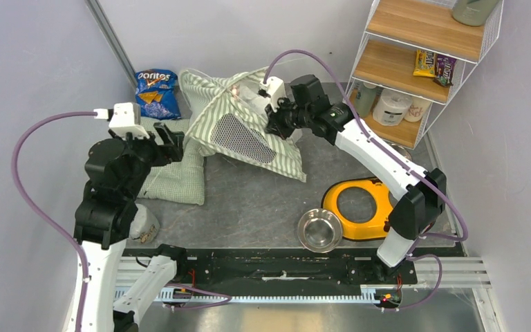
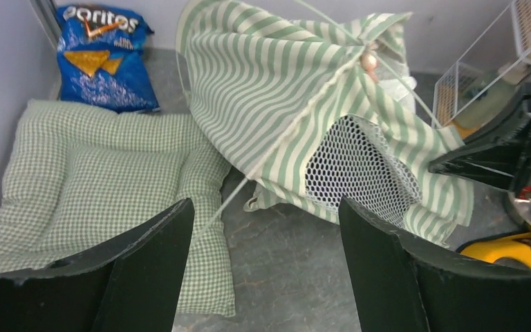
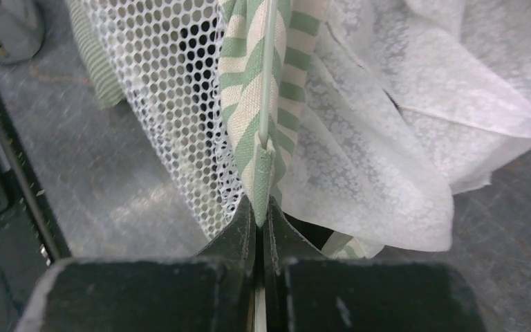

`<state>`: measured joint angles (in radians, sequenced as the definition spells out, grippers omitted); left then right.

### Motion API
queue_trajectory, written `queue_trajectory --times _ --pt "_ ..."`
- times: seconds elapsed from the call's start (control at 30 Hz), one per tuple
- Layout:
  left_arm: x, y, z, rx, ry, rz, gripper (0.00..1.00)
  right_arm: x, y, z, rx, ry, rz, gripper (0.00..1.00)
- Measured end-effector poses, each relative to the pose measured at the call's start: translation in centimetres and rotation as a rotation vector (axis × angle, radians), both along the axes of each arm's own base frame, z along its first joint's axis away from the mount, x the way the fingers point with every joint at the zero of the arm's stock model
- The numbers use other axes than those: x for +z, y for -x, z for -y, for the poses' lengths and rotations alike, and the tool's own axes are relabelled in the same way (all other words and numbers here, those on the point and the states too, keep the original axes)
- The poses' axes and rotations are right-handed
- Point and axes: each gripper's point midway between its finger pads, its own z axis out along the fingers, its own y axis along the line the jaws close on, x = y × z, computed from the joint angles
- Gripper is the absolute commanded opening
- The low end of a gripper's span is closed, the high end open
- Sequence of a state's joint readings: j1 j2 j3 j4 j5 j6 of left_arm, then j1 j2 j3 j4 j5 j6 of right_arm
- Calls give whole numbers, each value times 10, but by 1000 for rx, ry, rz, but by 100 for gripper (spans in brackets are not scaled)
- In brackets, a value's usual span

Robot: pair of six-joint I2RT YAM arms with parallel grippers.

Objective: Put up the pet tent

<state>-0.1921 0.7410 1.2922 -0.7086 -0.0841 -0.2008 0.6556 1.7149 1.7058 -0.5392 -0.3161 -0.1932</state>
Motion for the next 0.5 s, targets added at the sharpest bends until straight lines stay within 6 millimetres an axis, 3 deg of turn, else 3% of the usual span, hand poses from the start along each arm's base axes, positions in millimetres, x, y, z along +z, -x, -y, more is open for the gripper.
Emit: queue_trajectory --times 0.23,0.43,0.5 --pt "-51 -17 14 -59 -22 -142 83 -38 30 15 124 4 -163 0" --pt "-103 -26 25 -130 -59 -275 83 -35 27 29 140 -51 -221 0" --pt "-121 -26 24 -133 -83 -314 76 -34 27 32 145 -65 -234 0"
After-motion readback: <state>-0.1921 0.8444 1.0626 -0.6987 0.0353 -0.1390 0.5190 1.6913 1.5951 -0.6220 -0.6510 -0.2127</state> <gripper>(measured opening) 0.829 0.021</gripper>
